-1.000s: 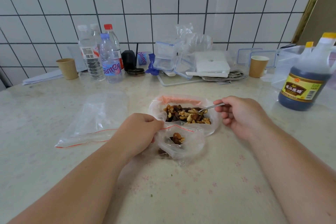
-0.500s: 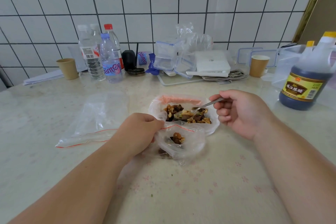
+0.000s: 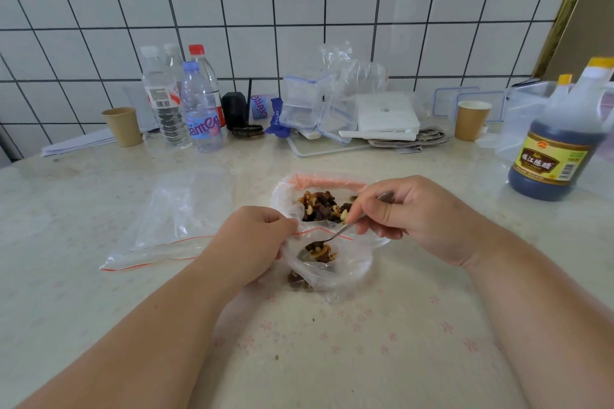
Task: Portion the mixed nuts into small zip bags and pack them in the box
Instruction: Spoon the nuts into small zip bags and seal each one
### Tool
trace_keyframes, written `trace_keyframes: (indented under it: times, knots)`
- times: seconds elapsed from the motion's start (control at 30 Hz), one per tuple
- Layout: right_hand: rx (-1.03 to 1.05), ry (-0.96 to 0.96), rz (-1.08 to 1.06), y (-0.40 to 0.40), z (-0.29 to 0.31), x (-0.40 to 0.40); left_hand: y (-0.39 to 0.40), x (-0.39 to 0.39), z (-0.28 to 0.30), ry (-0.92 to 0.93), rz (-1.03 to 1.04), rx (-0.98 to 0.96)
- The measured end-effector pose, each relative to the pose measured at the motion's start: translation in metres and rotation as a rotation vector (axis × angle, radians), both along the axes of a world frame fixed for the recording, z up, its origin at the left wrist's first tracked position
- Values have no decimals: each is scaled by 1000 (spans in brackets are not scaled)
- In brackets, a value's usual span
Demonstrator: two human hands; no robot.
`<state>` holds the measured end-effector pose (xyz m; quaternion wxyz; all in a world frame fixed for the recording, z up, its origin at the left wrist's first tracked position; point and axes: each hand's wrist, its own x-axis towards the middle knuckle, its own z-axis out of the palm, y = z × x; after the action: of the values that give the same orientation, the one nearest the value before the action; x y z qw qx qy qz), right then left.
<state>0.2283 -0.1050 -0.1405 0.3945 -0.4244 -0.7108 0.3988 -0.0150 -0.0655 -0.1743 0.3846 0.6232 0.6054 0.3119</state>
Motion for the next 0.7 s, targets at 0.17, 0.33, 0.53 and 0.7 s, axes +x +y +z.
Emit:
trace_keyframes:
  times: [0.17, 0.33, 0.53, 0.7]
  knots:
    - [45, 243, -168, 4, 4, 6, 0, -1, -1, -1, -4, -10]
    - [38, 370, -523, 15, 2, 13, 0, -2, -2, -5, -9, -11]
    - [90, -109, -723, 16, -5, 13, 0, -2, -2, -11, -17, -4]
    - [70, -174, -716, 19, -11, 9, 0, -1, -2, -8, -20, 5]
